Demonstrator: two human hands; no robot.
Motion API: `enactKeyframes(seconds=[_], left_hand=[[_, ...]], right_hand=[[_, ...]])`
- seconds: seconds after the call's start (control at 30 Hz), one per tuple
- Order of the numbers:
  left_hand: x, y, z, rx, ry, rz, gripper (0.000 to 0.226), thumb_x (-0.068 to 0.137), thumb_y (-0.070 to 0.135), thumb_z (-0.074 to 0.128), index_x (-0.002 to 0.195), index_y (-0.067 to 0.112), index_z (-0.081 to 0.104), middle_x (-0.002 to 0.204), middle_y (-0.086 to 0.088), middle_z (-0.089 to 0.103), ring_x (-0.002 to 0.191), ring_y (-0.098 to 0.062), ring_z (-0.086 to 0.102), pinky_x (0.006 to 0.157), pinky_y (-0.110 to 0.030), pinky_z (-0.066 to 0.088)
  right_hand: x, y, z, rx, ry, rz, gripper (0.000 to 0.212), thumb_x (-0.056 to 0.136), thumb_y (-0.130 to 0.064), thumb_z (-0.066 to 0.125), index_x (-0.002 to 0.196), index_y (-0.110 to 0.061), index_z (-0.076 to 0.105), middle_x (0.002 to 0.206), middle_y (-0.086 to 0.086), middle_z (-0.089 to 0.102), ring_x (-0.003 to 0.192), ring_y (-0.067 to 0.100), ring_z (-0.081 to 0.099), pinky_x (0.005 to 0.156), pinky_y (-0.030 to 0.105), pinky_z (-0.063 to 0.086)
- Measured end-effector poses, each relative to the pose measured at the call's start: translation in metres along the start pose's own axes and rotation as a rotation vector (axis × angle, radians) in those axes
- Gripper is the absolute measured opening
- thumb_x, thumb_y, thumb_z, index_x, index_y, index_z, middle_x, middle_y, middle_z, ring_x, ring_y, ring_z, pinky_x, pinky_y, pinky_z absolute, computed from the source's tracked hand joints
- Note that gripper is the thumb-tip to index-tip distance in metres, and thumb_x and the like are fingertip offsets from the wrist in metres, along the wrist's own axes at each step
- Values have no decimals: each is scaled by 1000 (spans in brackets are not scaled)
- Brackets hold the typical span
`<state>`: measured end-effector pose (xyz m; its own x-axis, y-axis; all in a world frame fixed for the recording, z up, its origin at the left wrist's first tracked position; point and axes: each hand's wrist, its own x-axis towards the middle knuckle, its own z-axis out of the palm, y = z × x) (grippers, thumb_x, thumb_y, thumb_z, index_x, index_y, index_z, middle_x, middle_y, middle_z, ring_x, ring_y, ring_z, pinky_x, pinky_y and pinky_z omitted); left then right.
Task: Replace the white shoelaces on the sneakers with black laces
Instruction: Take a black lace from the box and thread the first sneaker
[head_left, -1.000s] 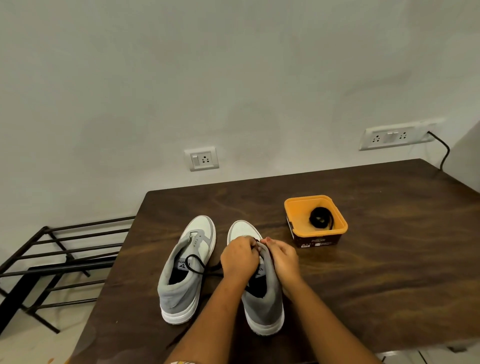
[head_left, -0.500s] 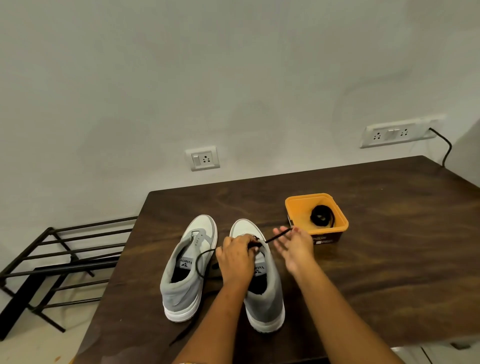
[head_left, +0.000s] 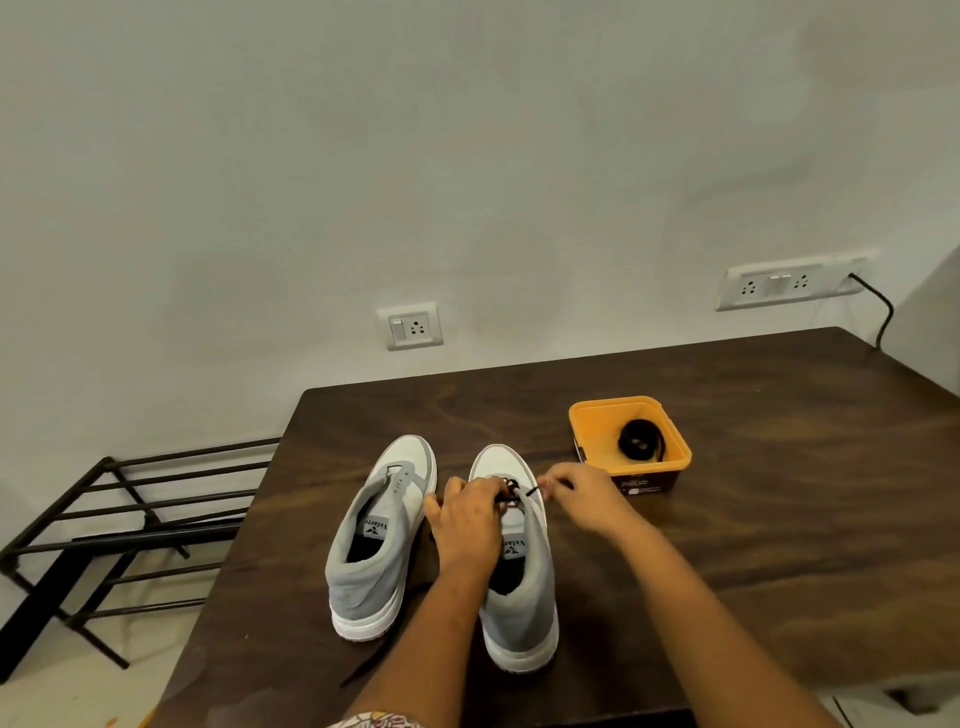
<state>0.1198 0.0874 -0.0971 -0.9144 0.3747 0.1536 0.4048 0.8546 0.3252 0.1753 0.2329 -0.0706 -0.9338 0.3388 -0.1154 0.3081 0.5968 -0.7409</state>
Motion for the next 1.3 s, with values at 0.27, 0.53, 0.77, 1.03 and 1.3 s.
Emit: enactKeyframes(seconds=[0.27, 0.53, 0.77, 1.03, 1.3], left_hand=[[-2, 4, -8, -42, -30, -31, 28, 95, 18, 43, 110, 35, 59, 113, 13, 62, 110, -13, 43, 89, -36, 18], [-33, -6, 1, -252, 9, -206, 69, 84, 34, 67, 141, 36, 28, 148, 14, 30, 140, -11, 20, 112, -50, 17], [-37, -15, 10, -324, -10, -327, 68, 87, 30, 63, 145, 31, 28, 144, 11, 42, 137, -11, 31, 112, -46, 18], [-38, -12, 7, -343, -1, -280, 46, 87, 41, 61, 130, 37, 46, 128, 16, 54, 125, -9, 43, 106, -41, 22], [-36, -16, 15, -382, 57, -156, 28, 94, 28, 54, 121, 34, 55, 123, 14, 56, 109, -12, 51, 87, -29, 43]], right_hand=[[-10, -24, -36, 1804, 333, 153, 28, 103, -28, 35, 81, -17, 48, 67, 0, 54, 62, 11, 56, 74, 36, 49], [-3, 18, 19, -177, -52, 8, 22, 98, -39, 46, 109, -20, 50, 98, 2, 62, 93, 22, 60, 74, 33, 43], [-10, 6, 30, 181, 68, 33, 34, 101, -30, 42, 73, -14, 51, 74, 3, 52, 69, 14, 48, 60, 28, 34], [-12, -26, -9, 1605, 308, 142, 22, 103, -29, 35, 91, -19, 50, 78, 2, 60, 79, 12, 57, 85, 33, 41], [-11, 11, -5, 324, 74, 96, 16, 99, -31, 49, 92, -17, 53, 79, -1, 52, 64, 11, 48, 56, 24, 37]])
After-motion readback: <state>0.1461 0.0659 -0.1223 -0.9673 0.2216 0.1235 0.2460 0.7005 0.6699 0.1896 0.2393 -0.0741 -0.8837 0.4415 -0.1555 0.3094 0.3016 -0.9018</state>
